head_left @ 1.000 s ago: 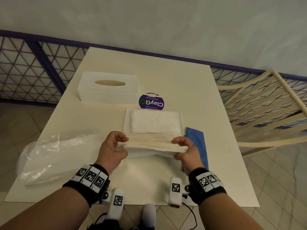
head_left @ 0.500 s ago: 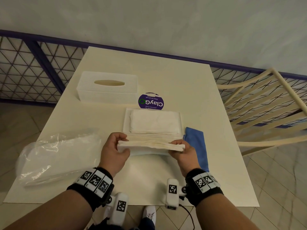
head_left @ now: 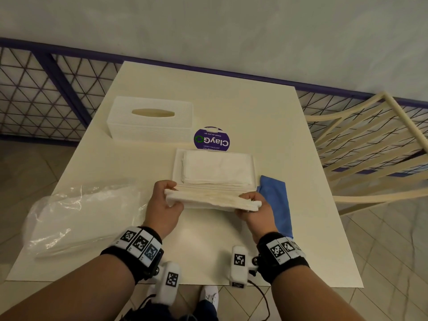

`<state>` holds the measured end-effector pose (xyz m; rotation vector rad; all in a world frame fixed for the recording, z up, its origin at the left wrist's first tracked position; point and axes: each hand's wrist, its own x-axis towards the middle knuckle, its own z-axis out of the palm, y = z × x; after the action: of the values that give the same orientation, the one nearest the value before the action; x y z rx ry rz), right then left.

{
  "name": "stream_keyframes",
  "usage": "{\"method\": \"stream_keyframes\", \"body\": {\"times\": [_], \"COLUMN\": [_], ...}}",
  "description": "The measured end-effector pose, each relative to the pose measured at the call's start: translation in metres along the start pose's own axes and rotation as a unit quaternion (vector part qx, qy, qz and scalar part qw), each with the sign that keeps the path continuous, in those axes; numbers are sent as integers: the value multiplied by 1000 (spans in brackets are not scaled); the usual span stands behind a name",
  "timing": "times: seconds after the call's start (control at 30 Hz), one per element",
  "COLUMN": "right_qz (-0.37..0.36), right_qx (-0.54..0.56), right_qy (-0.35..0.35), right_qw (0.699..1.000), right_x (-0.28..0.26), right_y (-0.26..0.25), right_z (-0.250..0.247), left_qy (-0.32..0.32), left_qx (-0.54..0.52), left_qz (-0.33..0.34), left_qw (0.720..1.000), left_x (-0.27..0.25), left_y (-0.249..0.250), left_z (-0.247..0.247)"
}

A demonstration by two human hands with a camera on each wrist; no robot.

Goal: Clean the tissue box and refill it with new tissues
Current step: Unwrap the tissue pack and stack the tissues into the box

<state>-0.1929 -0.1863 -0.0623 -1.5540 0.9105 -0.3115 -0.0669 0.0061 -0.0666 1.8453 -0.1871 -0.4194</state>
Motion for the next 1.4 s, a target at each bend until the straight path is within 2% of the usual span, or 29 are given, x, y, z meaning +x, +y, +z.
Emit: {"method": "stream_keyframes", "body": {"times": [0.17, 0.3, 0.43, 0.6, 0.77, 0.87, 0.97, 1.13, 1.2, 1.3, 1.4], "right_qz": [7, -4, -4, -13, -17, -5, 3, -44, -55, -17, 28], "right_qx": [-9, -78, -21, -26, -14, 24, 77, 86, 74, 48, 10], "right_qy": [1, 0, 12, 4, -10, -1, 21, 9, 8, -20, -25], "right_qw": [1000, 997, 1000, 1000, 1000, 1000, 997, 995, 996, 999, 999], "right_x": [-1, 6, 7, 5, 6, 7, 7, 6, 9, 10, 11], "right_y": [4, 6, -3, -1, -3, -3, -5, -20, -25, -21, -6], "right_z": [-1, 0, -3, -5, 4, -3, -18, -29, -31, -29, -23], "left_qy": [4, -18, -37, -58, -104, -75, -90, -87, -92, -113, -115], "left_qx": [2, 50, 36, 27, -21, -17, -52, -49, -80, -90, -25], "left_qz": [-17, -24, 20, 37, 53, 34, 9, 11, 9, -16, -45], "left_qw": [1000, 998, 998, 997, 993, 996, 995, 995, 993, 989, 992], "left_x": [2, 7, 10, 12, 5, 4, 7, 14, 18, 21, 21], "left_y": [-8, -2, 8, -5, -5, 0, 4, 24, 32, 28, 8], "left_z": [-1, 0, -3, -4, 4, 3, 3, 4, 3, 2, 3]}}
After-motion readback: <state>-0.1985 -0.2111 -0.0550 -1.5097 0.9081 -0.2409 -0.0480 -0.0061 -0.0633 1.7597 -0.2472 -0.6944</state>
